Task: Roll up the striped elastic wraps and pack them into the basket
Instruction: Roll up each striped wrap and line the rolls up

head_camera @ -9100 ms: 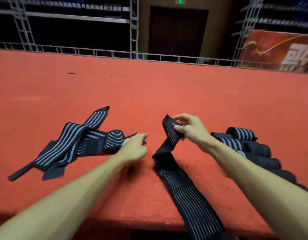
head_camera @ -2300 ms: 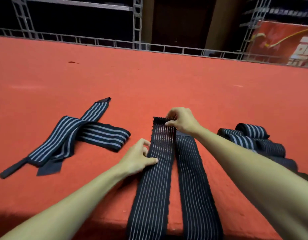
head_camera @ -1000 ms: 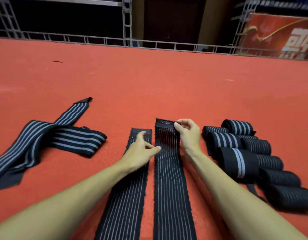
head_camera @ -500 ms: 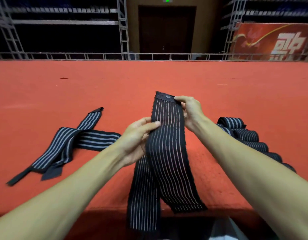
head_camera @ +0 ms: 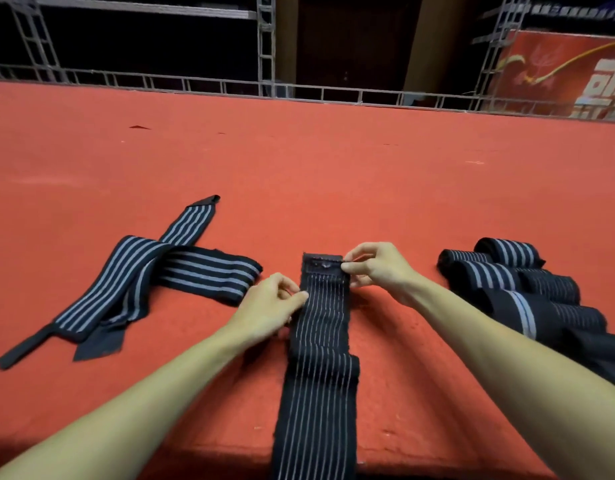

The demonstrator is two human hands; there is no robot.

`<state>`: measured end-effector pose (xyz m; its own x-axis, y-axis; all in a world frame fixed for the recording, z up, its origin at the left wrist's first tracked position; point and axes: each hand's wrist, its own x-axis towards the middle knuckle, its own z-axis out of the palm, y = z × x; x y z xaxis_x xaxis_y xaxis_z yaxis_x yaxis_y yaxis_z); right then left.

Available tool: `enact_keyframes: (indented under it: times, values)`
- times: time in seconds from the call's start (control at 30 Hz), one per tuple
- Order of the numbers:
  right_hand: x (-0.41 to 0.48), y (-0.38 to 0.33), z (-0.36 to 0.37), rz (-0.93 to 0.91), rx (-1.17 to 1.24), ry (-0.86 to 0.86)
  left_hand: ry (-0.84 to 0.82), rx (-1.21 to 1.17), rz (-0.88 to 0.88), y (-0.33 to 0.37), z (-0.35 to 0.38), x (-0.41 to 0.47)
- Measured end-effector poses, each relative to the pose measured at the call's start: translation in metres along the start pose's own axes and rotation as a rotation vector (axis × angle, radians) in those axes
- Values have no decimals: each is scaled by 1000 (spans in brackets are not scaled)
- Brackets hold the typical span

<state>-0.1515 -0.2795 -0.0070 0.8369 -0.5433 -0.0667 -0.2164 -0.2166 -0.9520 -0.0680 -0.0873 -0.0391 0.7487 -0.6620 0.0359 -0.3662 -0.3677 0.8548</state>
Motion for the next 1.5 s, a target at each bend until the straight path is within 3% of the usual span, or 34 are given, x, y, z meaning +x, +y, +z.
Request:
enact_keyframes:
  times: [0.07,0.2,0.33,0.4,0.5,0.63,1.03,1.5]
  values:
    - [6,8,2,9,6,-55,118,60,79,-6,-3,20]
    - [19,19,8,-19,85,-36,101,-10,215,-8,3,58]
    - [38,26,9,-21,34,57,177,-158,108,-13,13,91]
    - [50,30,8,-47,-106,140,224,-193,52,-14,17,107]
    - [70,39,7,-114,-259,267,251,-10,78,-12,23,126]
    - [80,55,10,-164,-386,292,256,122,102,-19,33,133]
    - [87,62,14,-216,-459,323,271,207,115,-30,43,149]
    - [89,57,20,-99,-673,263,214,305,168,-28,48,150]
